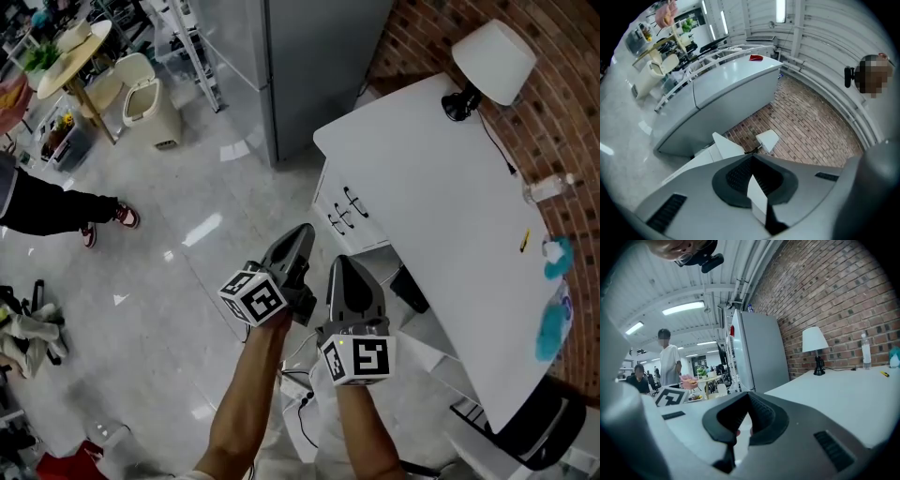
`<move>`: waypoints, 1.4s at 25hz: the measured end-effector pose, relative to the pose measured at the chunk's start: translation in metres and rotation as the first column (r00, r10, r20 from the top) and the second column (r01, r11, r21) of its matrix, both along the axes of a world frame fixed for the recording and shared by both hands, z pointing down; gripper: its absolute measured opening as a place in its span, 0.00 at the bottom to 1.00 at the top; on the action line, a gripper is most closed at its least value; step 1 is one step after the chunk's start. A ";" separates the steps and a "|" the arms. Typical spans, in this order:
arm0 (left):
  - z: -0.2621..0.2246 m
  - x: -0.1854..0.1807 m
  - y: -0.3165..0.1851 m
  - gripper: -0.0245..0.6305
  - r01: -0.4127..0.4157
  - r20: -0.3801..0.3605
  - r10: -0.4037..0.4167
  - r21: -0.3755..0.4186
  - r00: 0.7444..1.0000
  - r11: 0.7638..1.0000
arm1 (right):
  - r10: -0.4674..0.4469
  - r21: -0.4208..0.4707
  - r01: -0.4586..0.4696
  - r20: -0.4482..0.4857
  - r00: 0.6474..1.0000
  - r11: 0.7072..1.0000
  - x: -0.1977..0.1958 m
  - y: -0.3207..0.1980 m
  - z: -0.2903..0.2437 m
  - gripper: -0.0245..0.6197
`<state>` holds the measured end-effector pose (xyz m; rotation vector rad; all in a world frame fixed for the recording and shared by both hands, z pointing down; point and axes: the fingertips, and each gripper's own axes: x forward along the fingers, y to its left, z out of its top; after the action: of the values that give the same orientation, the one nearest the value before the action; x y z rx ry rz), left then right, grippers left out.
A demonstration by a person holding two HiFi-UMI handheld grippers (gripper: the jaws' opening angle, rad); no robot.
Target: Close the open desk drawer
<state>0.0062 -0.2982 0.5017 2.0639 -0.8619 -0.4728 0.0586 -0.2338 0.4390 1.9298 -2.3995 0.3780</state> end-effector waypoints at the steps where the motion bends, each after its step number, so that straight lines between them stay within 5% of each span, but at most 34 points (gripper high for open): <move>1: -0.009 -0.004 0.001 0.04 0.010 0.027 -0.010 0.019 1.000 1.000 | -0.003 0.006 0.003 0.004 1.000 1.000 -0.003 0.000 -0.007 0.05; 7: -0.078 -0.024 0.014 0.04 0.047 0.163 -0.068 0.127 0.984 0.991 | 0.019 0.028 -0.020 0.027 0.999 0.999 -0.008 0.004 -0.054 0.05; 16: -0.220 -0.058 0.050 0.04 0.052 0.374 -0.181 0.330 0.909 0.943 | -0.065 0.129 0.067 -0.017 0.998 0.989 -0.039 0.011 -0.172 0.05; 27: -0.346 -0.085 0.111 0.03 0.022 0.504 -0.309 0.495 0.807 0.868 | -0.235 0.218 0.248 -0.086 0.968 0.944 -0.080 0.047 -0.284 0.05; 35: -0.404 -0.089 0.148 0.03 0.063 0.490 -0.391 0.559 0.779 0.827 | -0.271 0.270 0.267 -0.021 0.962 0.925 -0.079 0.071 -0.335 0.05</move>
<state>-0.0830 -0.1506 0.0978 2.6819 -1.5158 -0.1873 -0.0200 -0.1624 0.1038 1.6476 -2.8037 0.0542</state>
